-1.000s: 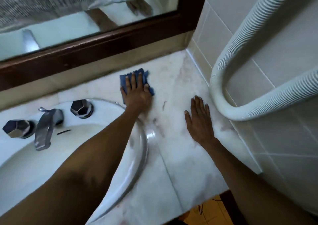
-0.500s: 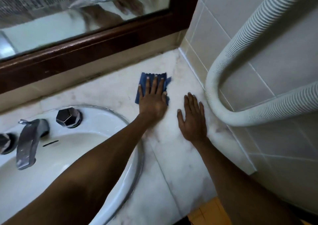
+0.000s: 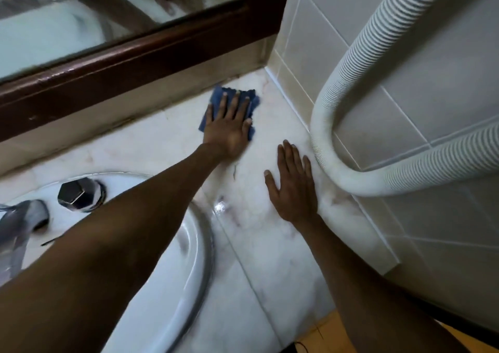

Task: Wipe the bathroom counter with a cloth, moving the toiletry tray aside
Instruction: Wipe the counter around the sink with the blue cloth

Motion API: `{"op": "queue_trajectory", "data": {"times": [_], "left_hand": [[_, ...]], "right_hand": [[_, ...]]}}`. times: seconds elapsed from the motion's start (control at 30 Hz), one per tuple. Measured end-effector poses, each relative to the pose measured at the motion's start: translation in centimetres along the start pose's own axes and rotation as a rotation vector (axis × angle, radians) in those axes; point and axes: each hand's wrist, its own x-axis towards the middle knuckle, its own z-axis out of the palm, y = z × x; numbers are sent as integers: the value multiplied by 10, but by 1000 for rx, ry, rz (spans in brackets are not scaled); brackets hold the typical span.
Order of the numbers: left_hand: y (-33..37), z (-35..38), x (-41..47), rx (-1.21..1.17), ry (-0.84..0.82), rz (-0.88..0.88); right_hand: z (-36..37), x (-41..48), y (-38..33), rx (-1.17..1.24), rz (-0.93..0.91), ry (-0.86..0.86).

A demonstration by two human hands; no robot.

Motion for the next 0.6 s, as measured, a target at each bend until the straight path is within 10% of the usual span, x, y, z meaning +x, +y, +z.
{"op": "queue_trajectory", "data": {"times": [0.17,0.47,0.6], "left_hand": [[1,7,-35,31,-49,362],[19,-13,51,22,-22,108],[25,-1,30,36,-63,346]], "right_hand": [[0,1,1,82,24,16],[2,2,-1,66,42,39],[2,1,-1,91,48,47]]}}
